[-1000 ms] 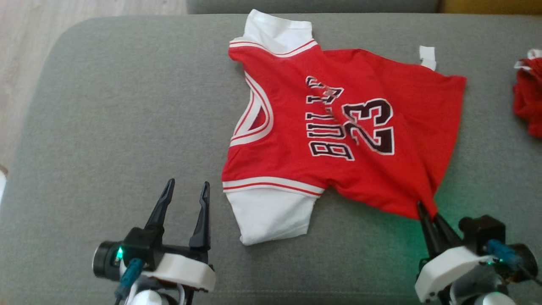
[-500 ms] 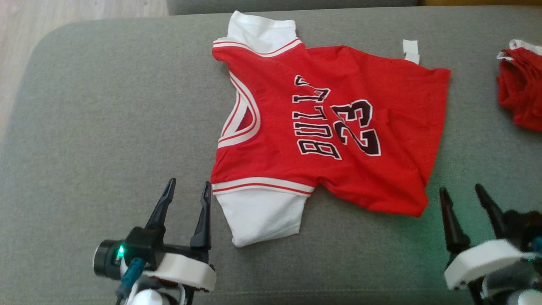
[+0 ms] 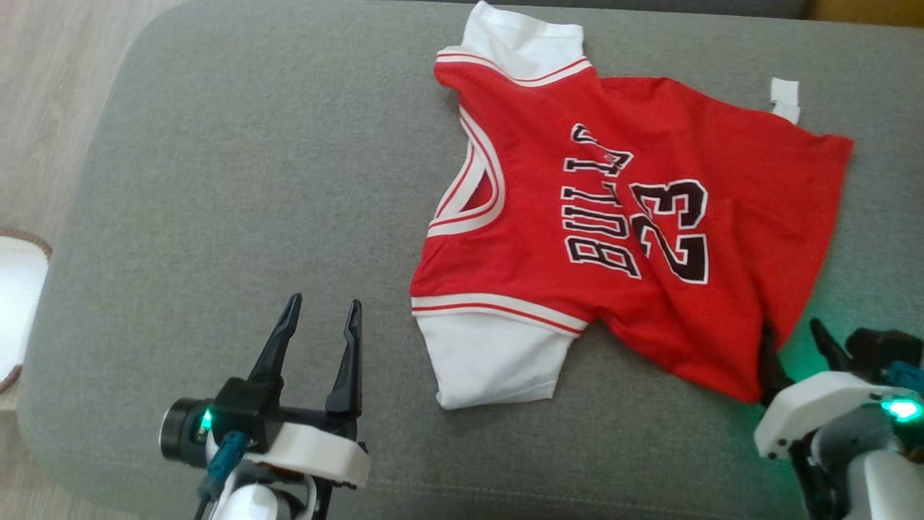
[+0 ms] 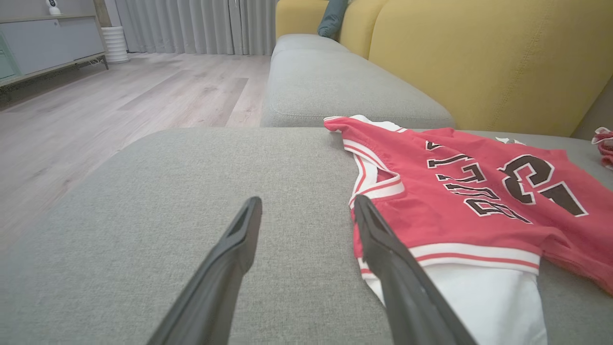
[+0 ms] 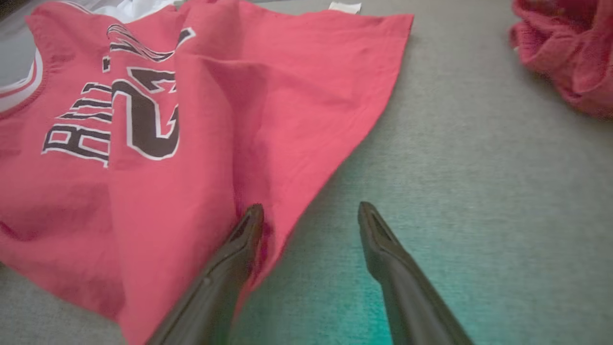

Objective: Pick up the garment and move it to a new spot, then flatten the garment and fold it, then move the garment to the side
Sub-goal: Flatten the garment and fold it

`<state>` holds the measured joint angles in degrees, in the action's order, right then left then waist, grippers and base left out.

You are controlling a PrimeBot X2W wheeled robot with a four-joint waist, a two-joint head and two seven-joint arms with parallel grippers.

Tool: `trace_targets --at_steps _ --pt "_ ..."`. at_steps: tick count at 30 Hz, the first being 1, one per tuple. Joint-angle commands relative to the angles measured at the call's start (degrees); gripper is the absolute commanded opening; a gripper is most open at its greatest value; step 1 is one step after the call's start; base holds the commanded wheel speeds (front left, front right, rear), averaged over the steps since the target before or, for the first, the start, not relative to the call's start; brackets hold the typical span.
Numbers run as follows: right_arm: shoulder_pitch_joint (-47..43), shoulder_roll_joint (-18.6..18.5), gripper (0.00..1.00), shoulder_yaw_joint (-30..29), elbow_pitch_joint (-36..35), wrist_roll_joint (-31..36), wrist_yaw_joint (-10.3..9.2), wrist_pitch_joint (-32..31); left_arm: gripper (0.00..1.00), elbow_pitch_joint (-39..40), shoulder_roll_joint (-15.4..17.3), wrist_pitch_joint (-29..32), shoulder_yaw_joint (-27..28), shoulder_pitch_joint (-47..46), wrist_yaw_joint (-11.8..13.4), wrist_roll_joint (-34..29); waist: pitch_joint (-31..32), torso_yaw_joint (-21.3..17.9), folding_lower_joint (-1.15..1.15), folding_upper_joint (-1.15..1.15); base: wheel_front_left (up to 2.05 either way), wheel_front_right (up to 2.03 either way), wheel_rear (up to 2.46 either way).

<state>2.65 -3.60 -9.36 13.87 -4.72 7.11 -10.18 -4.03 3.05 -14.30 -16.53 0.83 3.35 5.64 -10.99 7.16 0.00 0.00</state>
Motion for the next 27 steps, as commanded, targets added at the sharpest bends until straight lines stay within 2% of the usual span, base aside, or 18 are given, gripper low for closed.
trace_targets --at_steps 1,2,3,4,6,7,8,9,15,21,27 --pt "2.0 0.1 1.0 2.2 -1.1 -0.8 0.37 -0.3 1.0 1.8 -0.1 -0.7 1.5 -1.9 0.3 0.3 -0.2 0.4 0.0 0.0 0.0 0.0 0.0" --pt "2.1 0.1 1.0 2.8 -0.6 -1.4 0.37 -0.5 1.0 1.8 -0.1 -0.7 1.5 -1.9 0.4 0.3 -0.3 0.5 0.0 0.0 0.0 0.0 0.0" --pt "2.1 0.2 0.85 3.4 -0.2 -2.0 0.37 -0.7 1.0 1.9 -0.1 -0.7 1.5 -1.9 0.4 0.3 -0.3 0.6 0.0 0.0 0.0 0.0 0.0" --pt "2.3 0.2 0.57 3.9 0.1 -2.5 0.37 -0.8 1.0 1.9 -0.1 -0.7 1.5 -1.9 0.5 0.3 -0.4 0.5 0.0 0.0 0.0 0.0 0.0" --pt "2.8 0.2 0.25 4.7 0.6 -3.2 0.37 -0.7 1.0 1.9 -0.1 -0.7 1.7 -1.9 0.6 0.4 -0.4 0.2 0.0 0.0 0.0 0.0 0.0" --pt "3.1 0.1 0.05 5.0 0.9 -3.4 0.37 -0.6 1.0 1.9 -0.1 -0.7 1.7 -1.9 0.6 0.4 -0.3 0.0 0.0 0.0 0.0 0.0 0.0" --pt "3.1 0.1 0.05 5.0 0.9 -3.4 0.37 -0.6 1.0 1.9 -0.1 -0.7 1.7 -1.9 0.6 0.4 -0.3 0.0 0.0 0.0 0.0 0.0 0.0" --pt "3.4 0.0 0.0 5.0 0.9 -3.4 0.37 -0.2 1.0 2.0 -0.1 -0.7 1.7 -1.9 0.6 0.4 -0.3 -0.2 0.0 0.0 0.0 0.0 0.0" --pt "4.4 -2.1 0.0 3.1 -2.6 -2.0 0.37 1.2 1.0 2.2 -0.2 -0.7 1.9 -1.6 0.7 0.2 0.0 -2.2 0.0 0.0 0.0 0.0 0.0" --pt "5.4 -7.0 0.0 0.1 -6.2 -0.1 0.37 -2.6 1.0 2.2 -0.2 -0.7 1.6 -1.8 0.7 0.2 -0.4 -3.4 0.0 0.0 0.0 0.0 0.0" --pt "8.0 -10.9 0.0 -2.4 -4.3 1.6 0.37 -5.8 1.0 2.3 -0.2 -0.7 1.4 -2.4 0.7 0.3 -1.5 -3.3 0.0 0.0 0.0 0.0 0.0"
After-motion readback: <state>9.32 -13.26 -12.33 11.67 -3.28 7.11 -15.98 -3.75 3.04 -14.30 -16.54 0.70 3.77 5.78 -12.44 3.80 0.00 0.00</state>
